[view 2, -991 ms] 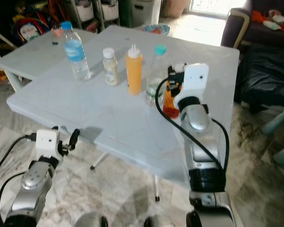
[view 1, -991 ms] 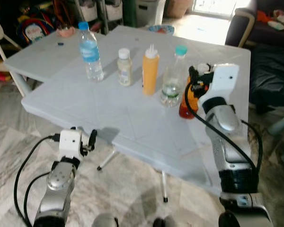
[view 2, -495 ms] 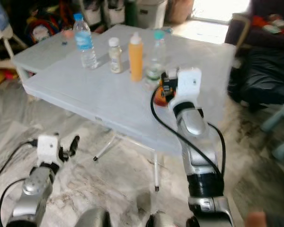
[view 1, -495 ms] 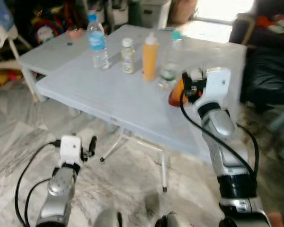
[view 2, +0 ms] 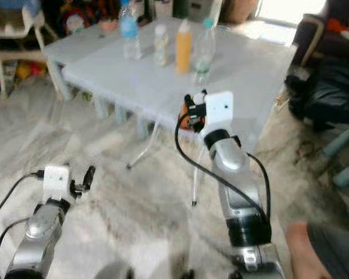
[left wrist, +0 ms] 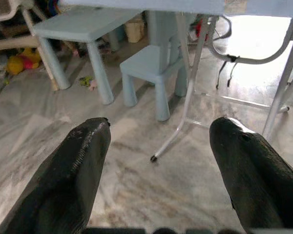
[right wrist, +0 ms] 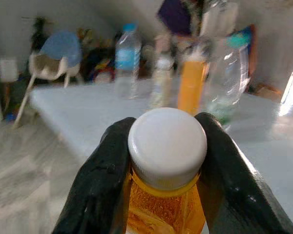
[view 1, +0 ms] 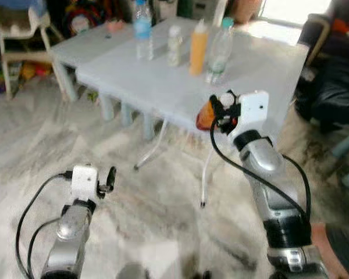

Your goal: Restocking fridge

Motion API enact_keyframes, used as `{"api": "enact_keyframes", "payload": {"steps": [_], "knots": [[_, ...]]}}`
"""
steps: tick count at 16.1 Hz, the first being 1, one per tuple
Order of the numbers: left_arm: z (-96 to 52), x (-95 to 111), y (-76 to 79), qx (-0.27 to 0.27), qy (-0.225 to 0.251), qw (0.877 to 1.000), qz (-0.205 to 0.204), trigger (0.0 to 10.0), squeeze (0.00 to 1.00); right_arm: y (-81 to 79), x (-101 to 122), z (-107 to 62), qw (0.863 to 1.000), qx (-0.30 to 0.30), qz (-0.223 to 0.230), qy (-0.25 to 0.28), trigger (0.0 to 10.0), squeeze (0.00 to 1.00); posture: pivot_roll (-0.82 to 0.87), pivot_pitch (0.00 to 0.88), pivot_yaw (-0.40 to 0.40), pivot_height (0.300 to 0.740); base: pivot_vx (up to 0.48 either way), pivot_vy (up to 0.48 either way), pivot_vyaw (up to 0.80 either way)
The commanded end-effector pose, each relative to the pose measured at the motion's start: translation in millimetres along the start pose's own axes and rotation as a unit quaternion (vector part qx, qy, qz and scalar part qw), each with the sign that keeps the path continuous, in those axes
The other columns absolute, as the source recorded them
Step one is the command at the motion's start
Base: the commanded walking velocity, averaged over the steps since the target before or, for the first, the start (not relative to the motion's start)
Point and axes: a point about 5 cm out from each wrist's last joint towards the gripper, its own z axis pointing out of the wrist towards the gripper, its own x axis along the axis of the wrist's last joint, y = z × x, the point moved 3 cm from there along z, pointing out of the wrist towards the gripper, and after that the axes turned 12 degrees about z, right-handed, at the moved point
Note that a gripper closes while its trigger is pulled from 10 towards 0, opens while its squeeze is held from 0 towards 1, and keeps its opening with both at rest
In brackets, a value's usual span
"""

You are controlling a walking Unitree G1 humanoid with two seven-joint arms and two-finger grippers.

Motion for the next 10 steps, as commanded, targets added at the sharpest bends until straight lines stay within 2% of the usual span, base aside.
{"api": "enact_keyframes", "payload": {"steps": [1,5,7,8,9,10], "knots": [[0.8,4.0,-5.6,0.011,0.007,1.000,0.006,10.0,0.00,-14.9,12.8,4.9,0.999,0.032,-0.012,0.023,10.0,0.00,0.10,0.000,-0.011,0.740,0.000,0.000,0.80],[-0.5,2.1,-6.8,0.020,0.004,1.000,0.005,10.0,0.00,-25.1,12.9,5.7,0.998,0.062,-0.014,0.026,10.0,0.00,0.11,0.000,-0.017,0.740,0.000,0.000,0.80],[-2.1,-0.7,-7.0,0.026,0.000,1.000,0.006,10.0,0.00,-29.9,9.2,4.4,0.996,0.079,-0.030,0.021,10.0,0.00,0.11,0.000,-0.017,0.740,0.000,0.000,0.79],[-3.6,-1.2,-12.6,0.051,0.001,0.999,0.014,10.0,0.00,-31.7,0.6,2.5,0.995,0.090,-0.048,0.011,10.0,0.00,0.11,0.000,-0.019,0.740,0.000,0.000,0.79],[-5.8,0.2,-26.5,0.099,0.005,0.995,0.015,10.0,0.00,-30.9,-7.8,0.0,0.993,0.096,-0.063,0.004,10.0,0.00,0.11,0.000,-0.016,0.740,0.000,0.000,0.79],[-7.1,0.5,-33.6,0.122,0.004,0.992,0.012,10.0,0.00,-30.0,-11.0,-1.0,0.993,0.097,-0.068,0.001,10.0,0.00,0.11,0.000,-0.017,0.740,0.000,0.000,0.79]]}}
